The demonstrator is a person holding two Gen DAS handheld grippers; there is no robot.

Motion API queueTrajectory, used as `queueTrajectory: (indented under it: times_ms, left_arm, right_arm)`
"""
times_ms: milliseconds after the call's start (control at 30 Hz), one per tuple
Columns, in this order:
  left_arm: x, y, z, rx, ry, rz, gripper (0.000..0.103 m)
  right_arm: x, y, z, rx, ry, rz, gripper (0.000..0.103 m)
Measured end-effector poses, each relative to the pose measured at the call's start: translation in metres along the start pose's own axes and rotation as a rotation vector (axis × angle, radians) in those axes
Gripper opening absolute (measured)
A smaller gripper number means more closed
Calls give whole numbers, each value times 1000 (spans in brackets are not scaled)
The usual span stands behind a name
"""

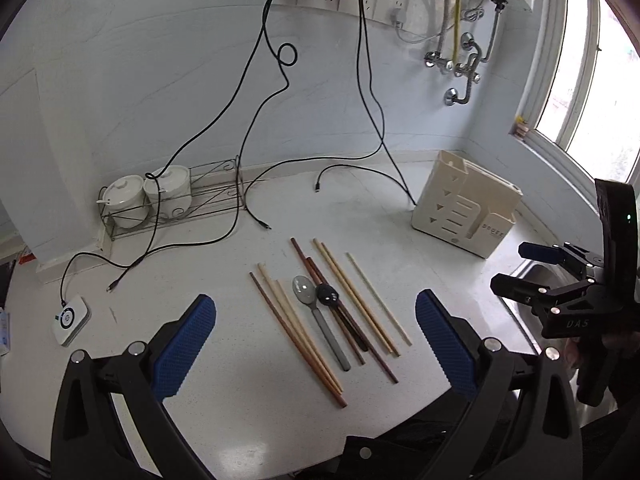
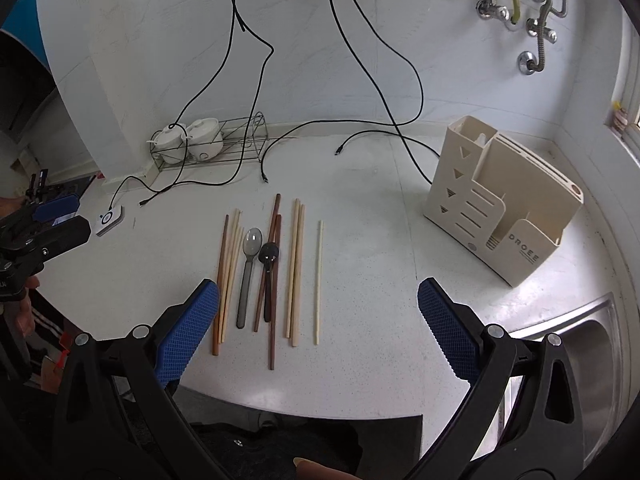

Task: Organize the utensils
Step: 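Close the left tool on a brown chopstick while the right tool grasps a pale chopstick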

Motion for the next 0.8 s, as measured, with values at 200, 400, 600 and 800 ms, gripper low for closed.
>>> queueTrajectory:
  times_ms: [200,400,600,800]
  left_arm:
    - [-13,-40,12,-89,77,-86,98]
    - [-32,-80,37,-191,252,-144,87]
    - [-38,-117,63,-303,351,-153,74]
    - [-45,-154,83,-417,381,-165,61]
  right_arm:
    - [15,-66,0,-89,46,-45,95]
    - [21,-128,13,-219,82,-116,72]
    - [18,-163,31,-303,149,-115,63]
    - [16,-185,47,-378,125,-110,44]
Point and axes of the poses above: each gripper's, at about its wrist camera, not at the fingertips, and y roughly against the way its jaws point, x to its right, z to its underside, the point moved 8 cm from there along -y, roughly the way its jaws point, and after that the axes turned 7 degrees about x, right-handed, at the moved point
